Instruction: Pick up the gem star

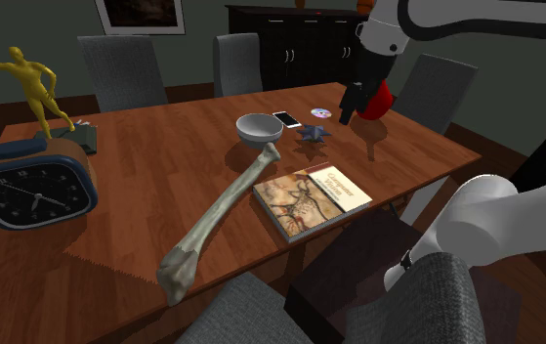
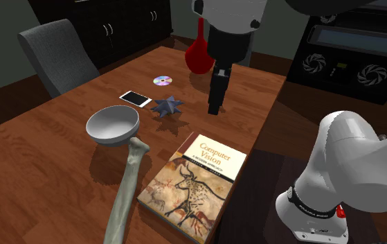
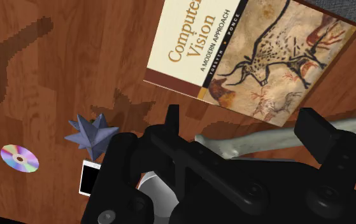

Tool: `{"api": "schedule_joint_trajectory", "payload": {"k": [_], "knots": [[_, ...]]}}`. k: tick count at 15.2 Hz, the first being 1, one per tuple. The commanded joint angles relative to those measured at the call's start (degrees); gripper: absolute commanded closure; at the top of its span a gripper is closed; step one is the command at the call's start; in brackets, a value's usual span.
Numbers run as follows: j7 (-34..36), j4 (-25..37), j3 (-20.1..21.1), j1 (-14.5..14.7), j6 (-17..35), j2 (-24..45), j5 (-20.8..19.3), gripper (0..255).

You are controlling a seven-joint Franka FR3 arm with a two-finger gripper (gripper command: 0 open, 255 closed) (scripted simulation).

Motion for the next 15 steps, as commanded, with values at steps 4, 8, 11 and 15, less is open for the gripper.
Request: {"api": "schedule_joint_trajectory", "payload": {"k": [4, 8, 11, 15], "knots": [[-9.0, 0.1, -4.2, 0.7, 2.5, 4.2, -2.8, 0], [-20.8, 1.9, -9.4, 1.8, 6.1, 11.2, -6.0, 0], [-29.5, 4.3, -12.8, 2.7, 8.6, 17.4, -7.6, 0], [-40.8, 8.7, -16.6, 4.0, 11.8, 26.5, -8.7, 0]]}}
